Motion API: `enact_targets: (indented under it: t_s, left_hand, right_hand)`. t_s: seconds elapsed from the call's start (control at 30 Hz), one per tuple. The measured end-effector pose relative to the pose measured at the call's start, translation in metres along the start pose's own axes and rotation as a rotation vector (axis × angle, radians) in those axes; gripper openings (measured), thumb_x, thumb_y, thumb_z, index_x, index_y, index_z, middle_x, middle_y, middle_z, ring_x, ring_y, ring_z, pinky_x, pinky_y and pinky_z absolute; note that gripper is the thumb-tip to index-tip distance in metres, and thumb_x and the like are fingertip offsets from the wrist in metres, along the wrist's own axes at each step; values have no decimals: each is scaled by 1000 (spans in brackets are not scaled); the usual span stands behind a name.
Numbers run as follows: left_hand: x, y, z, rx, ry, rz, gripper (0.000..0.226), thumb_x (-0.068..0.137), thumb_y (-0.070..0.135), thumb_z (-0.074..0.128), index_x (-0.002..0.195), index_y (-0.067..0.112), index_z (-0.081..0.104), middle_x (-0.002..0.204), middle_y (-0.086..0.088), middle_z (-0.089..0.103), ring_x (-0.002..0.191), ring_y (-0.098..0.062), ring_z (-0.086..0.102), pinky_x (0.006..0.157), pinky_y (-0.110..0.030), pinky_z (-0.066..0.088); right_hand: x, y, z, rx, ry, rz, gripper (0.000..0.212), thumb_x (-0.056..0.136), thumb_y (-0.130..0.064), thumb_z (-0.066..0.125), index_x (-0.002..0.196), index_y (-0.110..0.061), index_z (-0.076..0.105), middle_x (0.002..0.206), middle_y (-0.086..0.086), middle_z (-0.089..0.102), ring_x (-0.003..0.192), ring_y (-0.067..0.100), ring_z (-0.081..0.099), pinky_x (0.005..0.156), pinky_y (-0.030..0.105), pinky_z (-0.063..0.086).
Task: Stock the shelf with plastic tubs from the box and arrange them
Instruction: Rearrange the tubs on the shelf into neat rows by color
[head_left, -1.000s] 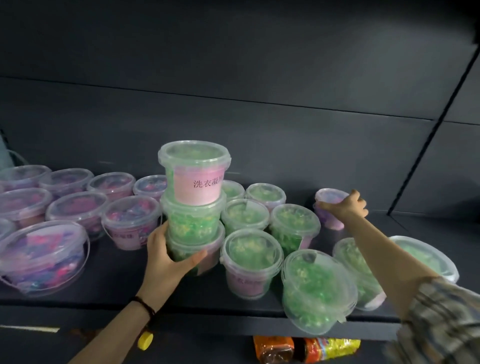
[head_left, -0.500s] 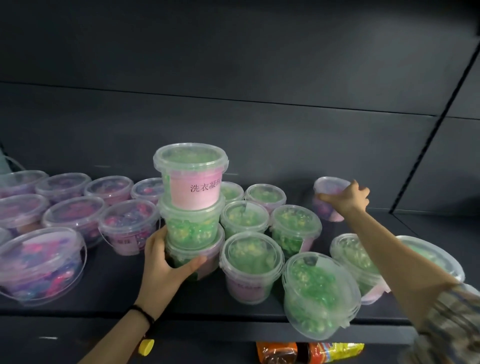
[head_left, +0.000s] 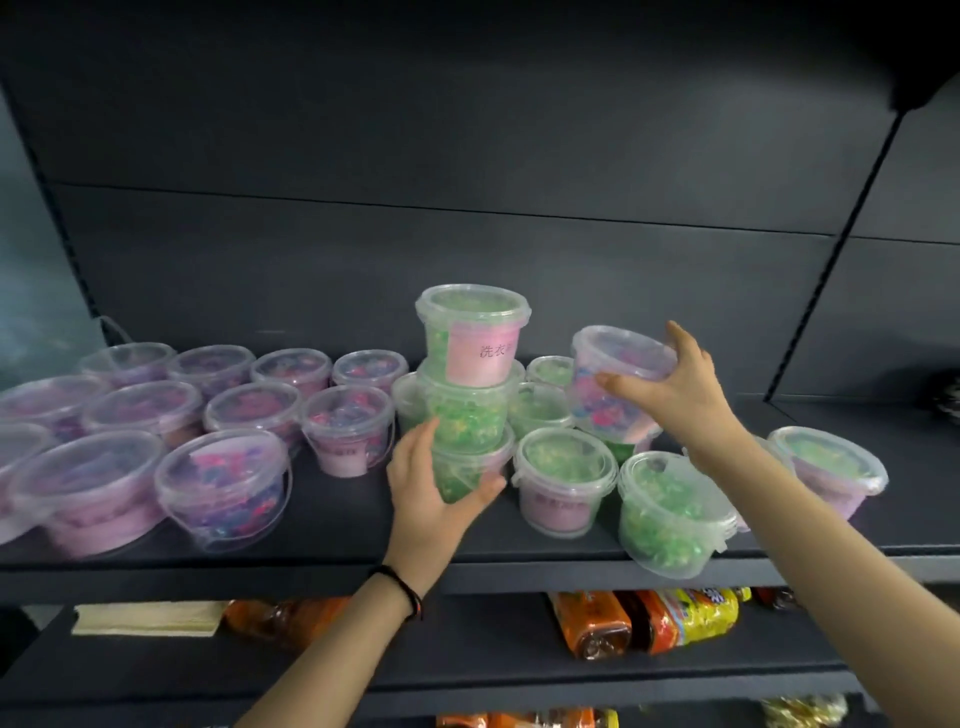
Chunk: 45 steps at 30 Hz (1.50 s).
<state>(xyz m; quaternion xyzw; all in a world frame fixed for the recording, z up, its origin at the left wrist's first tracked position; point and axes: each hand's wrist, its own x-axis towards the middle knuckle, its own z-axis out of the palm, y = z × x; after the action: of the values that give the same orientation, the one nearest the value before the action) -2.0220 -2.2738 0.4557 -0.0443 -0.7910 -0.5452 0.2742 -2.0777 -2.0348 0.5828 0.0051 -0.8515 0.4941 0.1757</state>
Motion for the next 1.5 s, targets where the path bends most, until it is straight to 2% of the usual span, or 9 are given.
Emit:
enact_targets:
  t_s: [0.1, 0.2, 0.47, 0.63, 0.8, 1.0, 1.17, 1.3, 1.5]
  left_hand:
    - [-18, 25, -6, -53, -62, 111, 86, 64, 69, 71, 136, 53, 27, 141, 27, 28, 135, 10, 18, 104, 0, 15]
    - [-32, 36, -16, -118, -147, 105, 98, 58, 75, 73, 139, 60, 19, 144, 34, 22, 139, 5, 20, 106, -6, 24]
    - [-54, 7, -69, -1, 18, 2, 103, 55, 53, 86, 142, 31, 37, 135, 18, 41, 130, -3, 37, 106, -25, 35]
    - [-43, -33, -107, 121, -13, -142, 81, 66, 32, 87, 136, 19, 49, 126, 5, 57, 121, -15, 48, 103, -42, 42]
    - [-38, -54, -134, 300, -67, -141, 69, 77, 33, 79, 137, 13, 51, 134, -3, 54, 128, -20, 44, 108, -34, 36]
    - [-36, -49, -173, 614, 301, 245, 44, 88, 42, 58, 120, 13, 61, 123, -6, 56, 118, -20, 47, 98, -40, 41]
    - [-5, -44, -205, 973, 77, 147, 50, 91, 53, 51, 122, 18, 66, 127, -4, 61, 123, -29, 51, 101, -48, 36]
    - [5, -48, -220, 943, -112, 148, 42, 92, 46, 57, 120, 17, 66, 120, 0, 63, 117, -22, 53, 101, -37, 38]
    - [7, -44, -224, 926, -139, 243, 42, 85, 47, 66, 116, 19, 69, 105, 1, 59, 103, -21, 52, 87, -32, 42]
  right_hand:
    - [-44, -16, 16, 42, -49, -18, 110, 64, -39, 85, 151, -26, 20, 150, 1, 25, 136, 21, 34, 108, 47, 39]
    - [-84, -32, 42, 18, -100, -96, 110, 62, -38, 86, 150, -25, 22, 149, 0, 29, 136, 16, 31, 107, 35, 34]
    - [-138, -46, 133, 33, -219, -183, 116, 57, -41, 89, 150, -20, 23, 143, 0, 31, 134, 15, 31, 109, 34, 33]
    - [-144, -36, 184, 17, -309, -197, 107, 60, -41, 89, 146, -17, 29, 143, 0, 34, 133, 14, 33, 109, 30, 34]
    - [-140, -25, 202, 1, -347, -240, 93, 66, -39, 86, 141, -15, 38, 137, -2, 40, 128, 9, 37, 103, 17, 29]
    - [-127, -18, 195, -161, -464, -309, 83, 71, -37, 82, 141, -22, 40, 132, -9, 27, 129, 9, 25, 107, 20, 23]
    - [-127, -26, 202, -366, -302, -435, 72, 70, -46, 79, 127, -10, 55, 132, 4, 38, 129, 21, 29, 109, 27, 26]
    - [-127, -41, 223, -483, -212, -492, 74, 67, -57, 75, 116, -8, 50, 130, 6, 46, 128, 25, 38, 106, 34, 35]
    - [-129, -47, 235, -524, -280, -514, 70, 74, -64, 64, 125, -18, 46, 132, -1, 48, 126, 20, 40, 101, 34, 42]
